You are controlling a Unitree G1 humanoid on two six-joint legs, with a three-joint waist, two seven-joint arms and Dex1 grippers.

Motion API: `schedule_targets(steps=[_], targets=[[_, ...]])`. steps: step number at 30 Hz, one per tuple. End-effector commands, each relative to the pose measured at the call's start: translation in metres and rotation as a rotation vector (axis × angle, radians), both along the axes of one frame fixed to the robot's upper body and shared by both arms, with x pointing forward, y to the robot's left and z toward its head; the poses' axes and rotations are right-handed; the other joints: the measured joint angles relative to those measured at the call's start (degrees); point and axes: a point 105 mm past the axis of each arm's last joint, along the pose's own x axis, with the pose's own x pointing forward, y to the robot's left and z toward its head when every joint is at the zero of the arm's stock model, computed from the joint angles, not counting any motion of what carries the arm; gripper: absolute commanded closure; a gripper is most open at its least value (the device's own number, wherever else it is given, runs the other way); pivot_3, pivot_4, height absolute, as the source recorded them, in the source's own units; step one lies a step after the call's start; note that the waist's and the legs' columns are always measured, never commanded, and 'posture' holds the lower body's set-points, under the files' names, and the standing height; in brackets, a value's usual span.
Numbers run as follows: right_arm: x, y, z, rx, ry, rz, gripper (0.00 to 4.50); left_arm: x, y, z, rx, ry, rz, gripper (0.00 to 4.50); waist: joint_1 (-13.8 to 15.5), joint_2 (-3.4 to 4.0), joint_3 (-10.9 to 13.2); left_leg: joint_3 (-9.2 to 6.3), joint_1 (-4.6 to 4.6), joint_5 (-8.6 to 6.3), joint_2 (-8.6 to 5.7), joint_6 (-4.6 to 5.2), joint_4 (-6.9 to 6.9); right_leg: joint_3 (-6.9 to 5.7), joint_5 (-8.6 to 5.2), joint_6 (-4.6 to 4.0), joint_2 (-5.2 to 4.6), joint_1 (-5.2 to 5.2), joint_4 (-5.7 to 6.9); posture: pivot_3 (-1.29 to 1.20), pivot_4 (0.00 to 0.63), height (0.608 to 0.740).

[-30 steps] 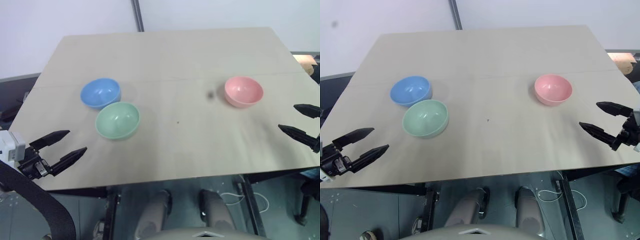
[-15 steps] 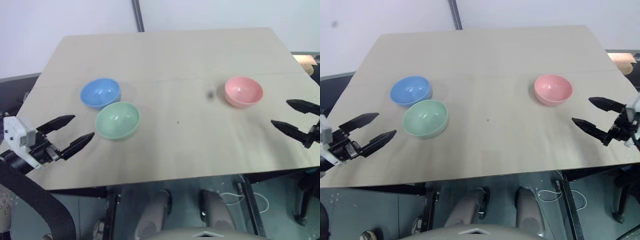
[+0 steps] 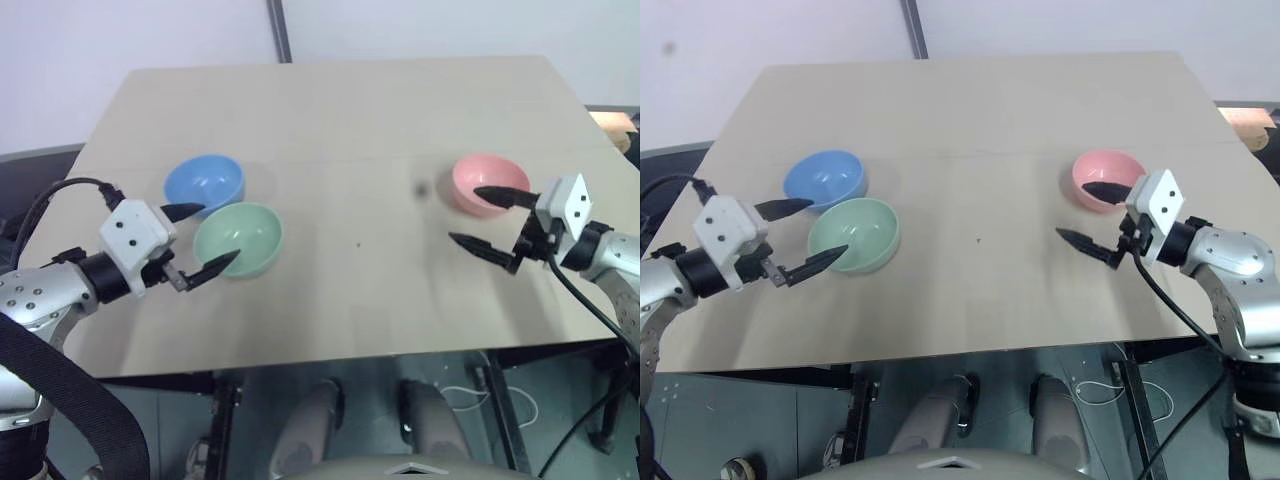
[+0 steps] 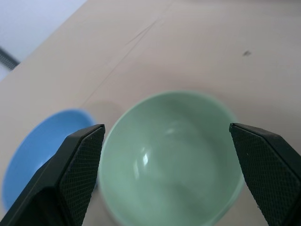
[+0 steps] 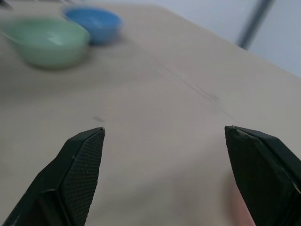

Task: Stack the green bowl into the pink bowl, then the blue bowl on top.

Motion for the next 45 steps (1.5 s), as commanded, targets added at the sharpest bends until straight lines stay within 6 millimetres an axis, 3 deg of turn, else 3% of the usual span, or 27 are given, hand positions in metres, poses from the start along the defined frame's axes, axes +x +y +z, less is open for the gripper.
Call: schedule_targets(steps=[1, 4, 7, 18, 22, 30, 34, 37, 42, 45], targets=[[0.013, -0.004, 0.007, -0.062, -0.045, -0.055, 0.08, -0.019, -0.013, 0.044, -0.205, -0.255, -0.2, 0.0, -0.1, 0.02, 0.0, 0.0, -0.01, 0.0, 0.01, 0.0, 0.0, -0.01, 0.01, 0.01, 0.02, -0.01, -0.01, 0.0, 0.15, 0.74], [0.02, 0.0, -0.003, -0.131, 0.013, -0.051, 0.08, -0.024, -0.008, 0.036, -0.324, -0.1, -0.256, 0.0, -0.6, -0.03, 0.0, 0.06, -0.01, 0.0, 0.15, -0.03, -0.01, 0.01, 0.11, -0.12, 0.12, -0.04, -0.03, 0.0, 0.15, 0.74], [0.033, 0.001, -0.011, -0.193, 0.065, -0.083, 0.08, -0.038, -0.009, 0.04, -0.433, -0.027, -0.389, 0.0, -0.7, -0.01, 0.0, 0.14, 0.05, 0.0, 0.28, -0.03, 0.03, 0.07, 0.1, -0.26, 0.31, -0.02, -0.02, 0.0, 0.15, 0.74], [0.074, -0.003, -0.025, -0.266, 0.175, -0.2, 0.08, -0.045, -0.02, 0.039, -0.474, 0.054, -0.474, 0.0, -0.4, -0.02, 0.0, 0.13, 0.02, 0.0, 0.27, -0.03, 0.17, 0.07, 0.1, -0.43, 0.33, 0.02, -0.02, 0.0, 0.15, 0.74], [0.079, -0.006, -0.033, -0.306, 0.203, -0.206, 1.17, -0.046, -0.021, 0.035, -0.474, 0.053, -0.463, 0.0, -0.5, -0.02, 0.0, 0.13, 0.02, 0.0, 0.27, -0.03, 0.16, 0.07, 0.1, -0.43, 0.33, 0.02, -0.03, 0.0, 0.15, 0.74], [0.081, 0.011, -0.02, -0.326, 0.115, -0.124, 4.42, -0.045, -0.019, 0.03, -0.462, 0.039, -0.421, 0.0, -0.7, -0.03, 0.0, 0.16, 0.04, 0.0, 0.27, -0.03, 0.15, 0.11, 0.11, -0.42, 0.35, 0.02, -0.04, 0.0, 0.15, 0.74], [0.068, 0.037, -0.008, -0.312, 0.064, 0.002, 4.46, -0.042, -0.016, 0.028, -0.457, 0.02, -0.391, 0.0, -0.6, 0.0, 0.0, 0.14, 0.05, 0.0, 0.3, -0.04, 0.15, 0.1, 0.2, -0.3, 0.4, 0.02, -0.03, 0.0, 0.15, 0.74], [0.039, 0.078, -0.007, -0.307, 0.031, 0.182, 4.46, -0.038, -0.009, 0.024, -0.463, 0.013, -0.333, 0.0, -0.8, -0.01, 0.0, 0.14, 0.02, -0.01, 0.31, -0.04, 0.13, 0.12, 0.23, -0.26, 0.4, -0.02, -0.04, 0.0, 0.15, 0.74], [0.001, 0.133, -0.03, -0.286, 0.057, 0.351, 4.46, -0.025, 0.001, 0.011, -0.428, -0.024, -0.19, 0.0, -0.6, -0.03, 0.0, 0.09, 0.04, -0.02, 0.33, -0.06, 0.1, 0.1, 0.23, -0.26, 0.41, -0.02, -0.03, 0.0, 0.15, 0.74], [-0.001, 0.146, -0.045, -0.306, 0.086, 0.357, 4.46, -0.021, 0.0, 0.007, -0.395, -0.045, -0.151, 0.0, -0.4, -0.03, 0.0, 0.08, 0.05, -0.02, 0.31, -0.07, 0.16, 0.1, 0.24, -0.32, 0.4, 0.01, -0.03, 0.0, 0.15, 0.74]])
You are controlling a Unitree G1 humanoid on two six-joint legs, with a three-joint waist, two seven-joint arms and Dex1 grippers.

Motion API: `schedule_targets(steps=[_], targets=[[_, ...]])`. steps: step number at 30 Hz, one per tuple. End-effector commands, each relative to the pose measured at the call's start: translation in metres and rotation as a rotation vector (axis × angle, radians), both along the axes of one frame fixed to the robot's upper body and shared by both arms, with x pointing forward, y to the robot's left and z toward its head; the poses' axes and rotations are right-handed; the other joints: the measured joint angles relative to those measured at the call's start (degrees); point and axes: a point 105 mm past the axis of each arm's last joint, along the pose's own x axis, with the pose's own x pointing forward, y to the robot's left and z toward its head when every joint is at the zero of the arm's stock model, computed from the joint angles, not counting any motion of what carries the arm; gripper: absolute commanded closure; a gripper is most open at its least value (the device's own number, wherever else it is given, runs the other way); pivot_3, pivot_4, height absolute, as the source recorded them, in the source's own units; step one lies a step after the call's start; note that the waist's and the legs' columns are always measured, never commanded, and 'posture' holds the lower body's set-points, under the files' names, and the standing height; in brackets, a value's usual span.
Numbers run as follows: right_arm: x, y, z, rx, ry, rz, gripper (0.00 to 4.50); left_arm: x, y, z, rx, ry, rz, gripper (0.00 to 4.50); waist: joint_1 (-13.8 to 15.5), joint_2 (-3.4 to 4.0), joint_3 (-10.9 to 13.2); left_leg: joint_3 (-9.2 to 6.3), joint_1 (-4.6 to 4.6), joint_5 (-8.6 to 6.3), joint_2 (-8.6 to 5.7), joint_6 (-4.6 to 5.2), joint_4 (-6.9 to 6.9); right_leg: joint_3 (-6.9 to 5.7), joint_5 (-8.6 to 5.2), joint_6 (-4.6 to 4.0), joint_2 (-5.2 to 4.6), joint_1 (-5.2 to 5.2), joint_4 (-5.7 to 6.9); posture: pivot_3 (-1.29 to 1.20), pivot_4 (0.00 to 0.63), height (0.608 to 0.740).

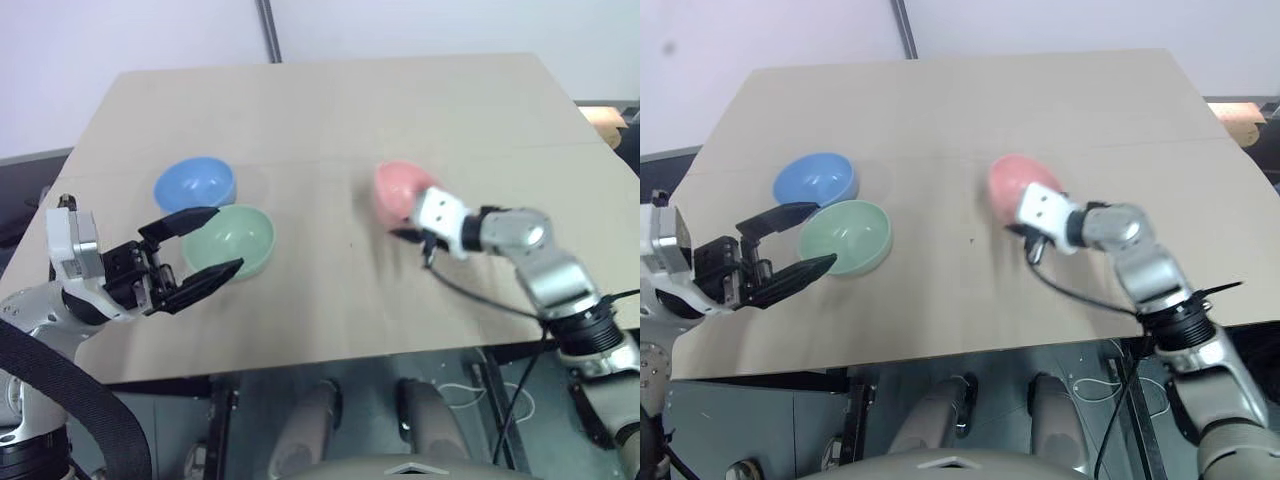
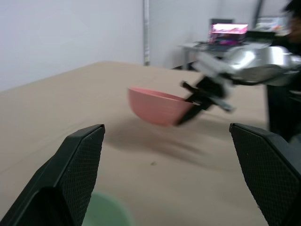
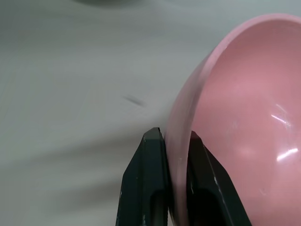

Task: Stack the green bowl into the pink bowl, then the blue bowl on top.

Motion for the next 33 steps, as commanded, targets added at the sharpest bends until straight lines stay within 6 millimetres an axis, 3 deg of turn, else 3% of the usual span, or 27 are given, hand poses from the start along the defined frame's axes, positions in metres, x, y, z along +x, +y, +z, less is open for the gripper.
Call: schedule_targets(steps=[1, 3, 4, 6, 10, 11, 12, 18, 20, 23, 25, 33], targets=[[0.001, 0.01, -0.001, -0.017, -0.014, -0.006, 4.46, 0.004, -0.001, 0.001, 0.047, -0.04, 0.052, 0.0, 0.2, -0.01, 0.0, -0.01, 0.0, 0.0, -0.01, 0.0, 0.03, 0.01, -0.01, -0.04, 0.0, 0.01, 0.0, 0.0, 0.15, 0.74], [0.001, 0.013, -0.007, -0.03, 0.007, -0.007, 4.46, 0.005, -0.001, 0.001, 0.06, -0.049, 0.075, 0.0, 0.2, -0.06, 0.0, -0.03, 0.0, 0.0, -0.02, -0.01, 0.08, -0.02, -0.01, -0.04, 0.0, 0.03, 0.0, 0.0, 0.15, 0.74], [0.002, 0.013, -0.009, -0.04, 0.011, -0.012, 3.57, 0.006, 0.0, 0.003, 0.069, -0.061, 0.083, 0.0, 0.2, -0.11, -0.1, -0.04, 0.0, 0.0, -0.02, -0.01, 0.09, -0.02, -0.01, -0.04, 0.01, 0.03, 0.0, 0.0, 0.15, 0.74], [0.003, 0.011, -0.01, -0.048, 0.017, -0.021, 2.76, 0.006, 0.001, 0.003, 0.083, -0.064, 0.097, 0.0, 0.2, -0.12, -0.1, -0.05, 0.0, 0.0, -0.01, -0.02, 0.08, -0.04, 0.01, -0.03, 0.03, 0.03, 0.0, 0.0, 0.15, 0.74], [0.003, 0.006, -0.005, -0.054, -0.003, -0.035, 0.62, 0.005, 0.003, 0.001, 0.124, -0.052, 0.128, 0.0, 0.1, -0.12, -0.1, -0.03, -0.01, 0.0, -0.01, -0.02, 0.06, -0.03, 0.03, 0.0, 0.04, 0.01, -0.01, 0.0, 0.15, 0.74], [0.002, 0.004, -0.003, -0.053, -0.005, -0.035, 0.18, 0.005, 0.003, -0.001, 0.137, -0.05, 0.133, 0.0, 0.0, -0.12, -0.1, -0.03, -0.01, 0.0, -0.01, -0.02, 0.06, -0.01, 0.03, 0.01, 0.04, 0.01, -0.01, 0.0, 0.15, 0.74], [0.001, 0.003, 0.002, -0.036, -0.005, -0.035, 0.04, 0.005, 0.004, -0.003, 0.163, -0.047, 0.153, 0.0, 0.1, -0.12, -0.1, -0.03, -0.01, 0.0, 0.0, -0.02, 0.06, 0.0, 0.03, 0.0, 0.03, 0.01, -0.01, 0.0, 0.15, 0.74], [-0.028, -0.004, 0.049, 0.174, 0.026, 0.052, 0.04, 0.006, 0.015, -0.011, 0.423, -0.071, 0.323, 0.0, 0.2, -0.12, -0.1, -0.11, -0.03, -0.01, 0.02, -0.02, 0.02, -0.02, 0.0, -0.01, 0.02, 0.01, -0.05, 0.0, 0.15, 0.74], [-0.038, -0.014, 0.057, 0.214, 0.04, 0.07, 0.04, 0.004, 0.012, -0.014, 0.486, -0.052, 0.316, 0.0, 0.3, -0.13, -0.1, -0.15, -0.03, -0.01, 0.02, -0.02, 0.02, -0.02, -0.02, -0.03, 0.01, 0.01, -0.06, 0.0, 0.15, 0.74], [-0.041, -0.025, 0.059, 0.236, 0.04, 0.049, 0.04, 0.004, 0.013, -0.017, 0.553, -0.012, 0.324, 0.0, 0.4, -0.13, -0.1, -0.13, -0.04, -0.01, 0.01, -0.02, 0.02, -0.11, -0.1, 0.06, 0.0, 0.06, -0.12, 0.0, 0.15, 0.74], [-0.041, -0.031, 0.059, 0.246, 0.034, 0.028, 0.04, 0.007, 0.016, -0.02, 0.702, -0.023, 0.339, 0.0, 0.3, -0.13, -0.1, -0.12, -0.03, -0.02, 0.01, -0.03, 0.02, -0.09, -0.14, 0.1, 0.0, 0.06, -0.12, 0.0, 0.15, 0.74], [-0.038, -0.039, 0.06, 0.263, 0.003, -0.024, 0.04, 0.009, 0.022, -0.035, 0.986, -0.028, 0.247, 0.0, 0.1, -0.11, -0.1, 0.01, -0.04, -0.02, 0.07, -0.03, -0.09, -0.05, -0.14, 0.08, 0.03, 0.0, -0.17, 0.0, 0.15, 0.74]])
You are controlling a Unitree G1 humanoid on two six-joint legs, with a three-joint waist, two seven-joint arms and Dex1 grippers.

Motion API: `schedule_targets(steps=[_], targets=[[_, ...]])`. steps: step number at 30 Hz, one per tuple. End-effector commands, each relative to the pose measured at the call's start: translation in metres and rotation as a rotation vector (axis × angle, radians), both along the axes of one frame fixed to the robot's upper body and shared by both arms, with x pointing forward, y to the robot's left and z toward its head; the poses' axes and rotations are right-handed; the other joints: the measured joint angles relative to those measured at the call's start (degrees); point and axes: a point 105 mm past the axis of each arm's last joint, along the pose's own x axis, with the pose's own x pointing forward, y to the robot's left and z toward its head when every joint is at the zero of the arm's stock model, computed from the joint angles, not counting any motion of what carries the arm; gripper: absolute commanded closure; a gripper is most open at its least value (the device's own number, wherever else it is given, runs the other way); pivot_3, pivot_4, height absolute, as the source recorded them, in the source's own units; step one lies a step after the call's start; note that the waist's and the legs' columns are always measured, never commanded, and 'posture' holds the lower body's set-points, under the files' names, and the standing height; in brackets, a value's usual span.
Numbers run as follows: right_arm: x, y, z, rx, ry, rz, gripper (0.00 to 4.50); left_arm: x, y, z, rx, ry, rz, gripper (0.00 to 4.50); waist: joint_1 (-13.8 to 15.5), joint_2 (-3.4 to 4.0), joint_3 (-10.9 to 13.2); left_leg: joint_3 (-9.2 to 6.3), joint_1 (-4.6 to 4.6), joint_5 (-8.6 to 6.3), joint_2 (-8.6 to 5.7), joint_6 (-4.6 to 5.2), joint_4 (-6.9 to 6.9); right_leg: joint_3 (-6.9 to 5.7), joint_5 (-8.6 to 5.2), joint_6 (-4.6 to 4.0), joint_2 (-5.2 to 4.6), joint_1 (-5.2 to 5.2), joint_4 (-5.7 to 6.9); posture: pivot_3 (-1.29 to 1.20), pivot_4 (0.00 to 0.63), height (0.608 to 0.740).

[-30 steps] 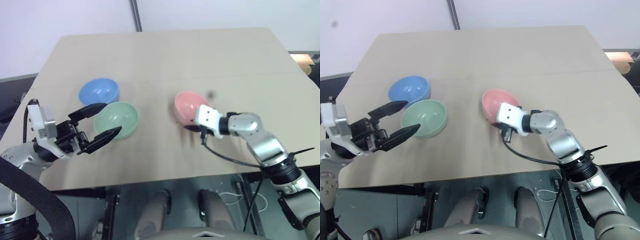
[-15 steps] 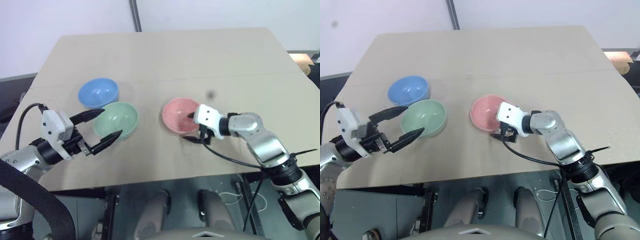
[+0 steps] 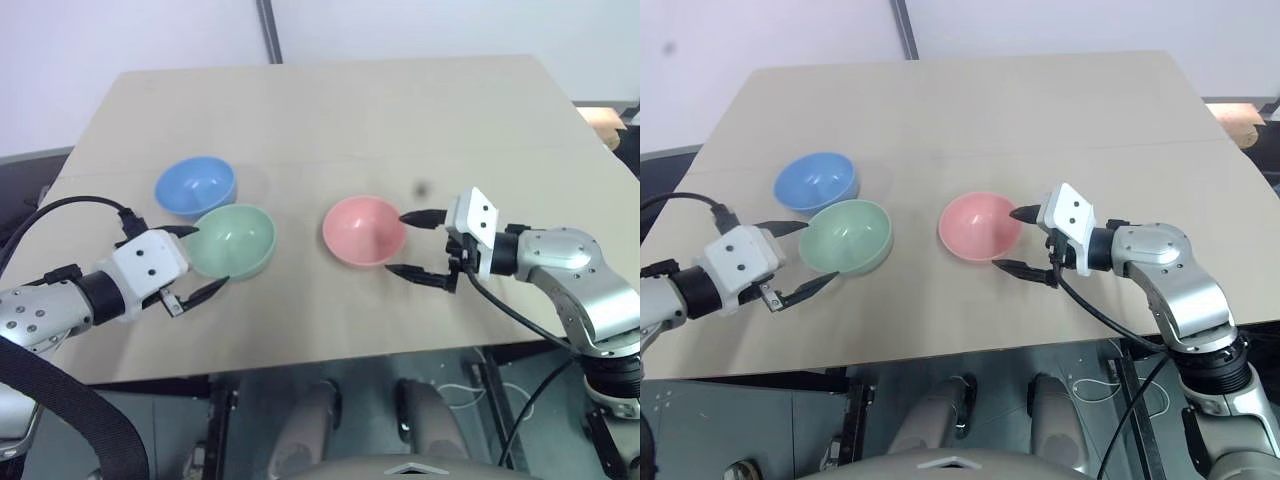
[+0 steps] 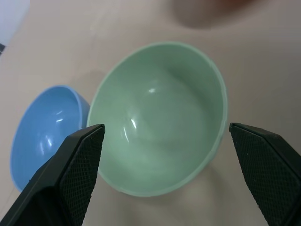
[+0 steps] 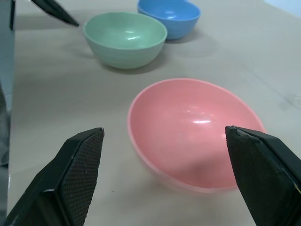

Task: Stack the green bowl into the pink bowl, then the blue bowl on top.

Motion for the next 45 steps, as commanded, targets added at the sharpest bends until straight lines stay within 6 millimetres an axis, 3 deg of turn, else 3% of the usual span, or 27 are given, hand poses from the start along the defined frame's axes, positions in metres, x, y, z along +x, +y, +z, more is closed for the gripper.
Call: schedule_targets(steps=[1, 6, 9, 12, 14, 15, 17, 18, 22, 29, 33, 39, 42, 45], targets=[[-0.004, -0.003, 0.013, 0.018, -0.068, 0.001, 0.04, 0.0, 0.001, -0.006, 0.18, 0.004, -0.059, 0.0, 0.0, 0.0, 0.0, 0.01, 0.0, 0.0, 0.0, 0.0, -0.03, 0.0, 0.02, -0.03, 0.0, 0.0, -0.05, 0.0, 0.15, 0.74], [-0.01, -0.004, 0.016, 0.036, -0.077, 0.018, 0.04, 0.01, 0.006, -0.03, 0.311, 0.023, -0.073, 0.0, 0.1, 0.0, 0.0, 0.01, -0.01, 0.0, 0.0, 0.0, -0.06, 0.0, 0.05, -0.06, -0.02, 0.0, -0.09, 0.0, 0.15, 0.74], [-0.017, -0.004, 0.019, 0.049, -0.084, 0.049, 0.0, 0.018, 0.008, -0.037, 0.349, 0.015, -0.081, 0.76, 0.1, -0.01, 0.0, -0.04, -0.03, 0.0, 0.0, 0.0, -0.07, -0.05, 0.03, 0.08, -0.01, 0.01, -0.1, 0.0, 0.15, 0.74], [-0.022, -0.002, 0.023, 0.069, -0.087, 0.076, 0.0, 0.026, 0.009, -0.034, 0.358, -0.006, -0.082, 2.16, 0.1, -0.02, 0.0, -0.05, -0.03, 0.0, 0.0, 0.01, -0.07, -0.06, 0.07, 0.14, -0.01, 0.01, -0.11, 0.0, 0.15, 0.74], [-0.024, -0.001, 0.026, 0.084, -0.094, 0.087, 0.0, 0.029, 0.009, -0.033, 0.359, -0.013, -0.084, 2.85, 0.1, -0.02, 0.0, -0.05, -0.04, 0.0, -0.01, 0.01, -0.07, -0.06, 0.1, 0.19, -0.02, 0.01, -0.11, 0.0, 0.15, 0.74], [-0.025, 0.0, 0.028, 0.093, -0.096, 0.093, 0.0, 0.03, 0.007, -0.033, 0.356, -0.013, -0.092, 3.6, 0.0, -0.02, 0.0, -0.05, -0.03, 0.0, -0.01, 0.01, -0.07, -0.06, 0.1, 0.19, -0.02, 0.01, -0.11, 0.0, 0.15, 0.74], [-0.027, 0.001, 0.029, 0.104, -0.097, 0.101, 0.0, 0.031, 0.004, -0.033, 0.345, -0.018, -0.105, 4.35, 0.0, -0.02, 0.0, -0.05, -0.02, 0.0, 0.0, 0.01, -0.07, -0.05, 0.11, 0.2, -0.01, 0.0, -0.11, 0.0, 0.15, 0.74], [-0.028, 0.001, 0.03, 0.108, -0.097, 0.104, 0.0, 0.031, 0.001, -0.032, 0.336, -0.025, -0.115, 4.47, 0.1, -0.02, 0.0, -0.06, -0.02, 0.0, 0.0, 0.01, -0.07, -0.06, 0.12, 0.2, -0.01, 0.0, -0.11, 0.0, 0.15, 0.74], [-0.031, 0.001, 0.033, 0.144, -0.103, 0.112, 0.0, 0.03, -0.019, -0.012, 0.247, -0.077, -0.192, 4.47, 0.1, -0.03, 0.0, -0.08, -0.03, 0.0, -0.01, 0.01, -0.06, -0.07, 0.16, 0.14, -0.02, 0.01, -0.11, 0.0, 0.15, 0.74], [-0.033, -0.005, 0.051, 0.274, -0.158, 0.092, 0.0, 0.041, -0.068, 0.043, 0.092, -0.166, -0.353, 4.47, 0.3, -0.04, 0.0, -0.15, -0.04, 0.01, -0.04, 0.01, 0.02, -0.19, 0.15, 0.21, 0.0, 0.09, -0.1, 0.0, 0.15, 0.74], [-0.035, -0.008, 0.051, 0.286, -0.18, 0.064, 0.0, 0.051, -0.095, 0.05, 0.073, -0.139, -0.469, 4.47, 0.0, -0.03, 0.0, -0.07, 0.0, 0.01, -0.07, 0.02, 0.01, -0.09, 0.26, 0.11, 0.0, 0.09, -0.1, 0.0, 0.15, 0.74], [-0.038, -0.025, 0.048, 0.257, -0.22, -0.056, 0.0, 0.057, -0.132, 0.038, 0.137, -0.059, -0.71, 4.47, 0.0, -0.05, 0.0, -0.05, -0.03, 0.02, -0.08, 0.03, 0.12, -0.04, 0.3, 0.18, 0.07, 0.11, -0.08, 0.0, 0.15, 0.74], [-0.04, -0.033, 0.045, 0.24, -0.228, -0.111, 0.0, 0.059, -0.143, 0.033, 0.169, -0.047, -0.814, 3.56, 0.1, -0.06, 0.0, -0.03, -0.03, 0.02, -0.07, 0.03, 0.15, -0.02, 0.31, 0.18, 0.08, 0.11, -0.07, 0.0, 0.15, 0.74], [-0.045, -0.036, 0.042, 0.229, -0.226, -0.147, 0.0, 0.064, -0.154, 0.032, 0.2, -0.074, -0.891, 2.27, 0.1, -0.06, 0.0, -0.02, -0.03, 0.02, -0.06, 0.04, 0.2, 0.0, 0.31, 0.19, 0.08, 0.12, -0.06, 0.0, 0.15, 0.74]])
